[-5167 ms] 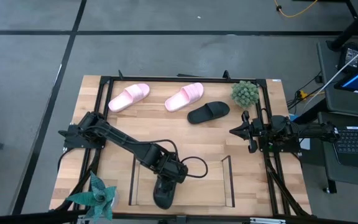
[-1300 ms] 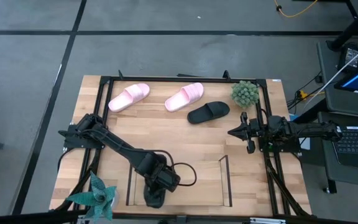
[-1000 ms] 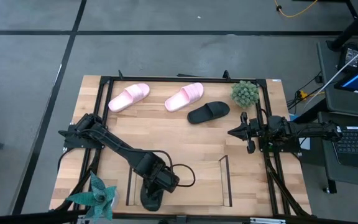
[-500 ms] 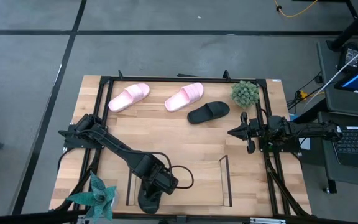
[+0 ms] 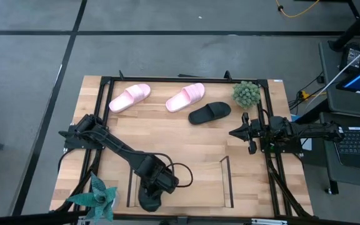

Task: Pick and place slides into the shelf
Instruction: Put the left black slide on the shelf

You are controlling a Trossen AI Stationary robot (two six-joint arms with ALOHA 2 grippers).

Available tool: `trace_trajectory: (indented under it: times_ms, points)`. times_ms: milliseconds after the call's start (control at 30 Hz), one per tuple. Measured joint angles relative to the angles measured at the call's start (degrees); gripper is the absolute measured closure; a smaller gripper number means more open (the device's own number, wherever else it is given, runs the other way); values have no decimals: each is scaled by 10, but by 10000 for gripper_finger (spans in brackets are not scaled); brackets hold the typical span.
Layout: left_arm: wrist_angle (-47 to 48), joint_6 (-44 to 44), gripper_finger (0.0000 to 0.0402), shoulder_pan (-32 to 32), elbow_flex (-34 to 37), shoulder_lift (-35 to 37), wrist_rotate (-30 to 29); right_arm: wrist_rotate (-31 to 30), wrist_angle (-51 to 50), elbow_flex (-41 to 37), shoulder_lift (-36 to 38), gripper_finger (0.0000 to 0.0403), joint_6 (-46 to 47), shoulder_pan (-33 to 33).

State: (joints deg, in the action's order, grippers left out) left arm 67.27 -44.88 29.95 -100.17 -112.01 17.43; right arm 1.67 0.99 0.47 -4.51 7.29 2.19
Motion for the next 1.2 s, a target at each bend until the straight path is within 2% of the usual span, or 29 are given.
trace_trajectory:
  times_ms: [700, 1000, 1200]
  points:
    - [-2, -13, 401, 1, 7, 11, 18, 0, 0, 0, 0, 385, 0, 0]
    - [-12, -17, 401, 5, 7, 27, 2, 0, 0, 0, 0, 385, -1, 0]
    - [-35, -41, 401, 7, 7, 27, 28, 0, 0, 0, 0, 385, -2, 0]
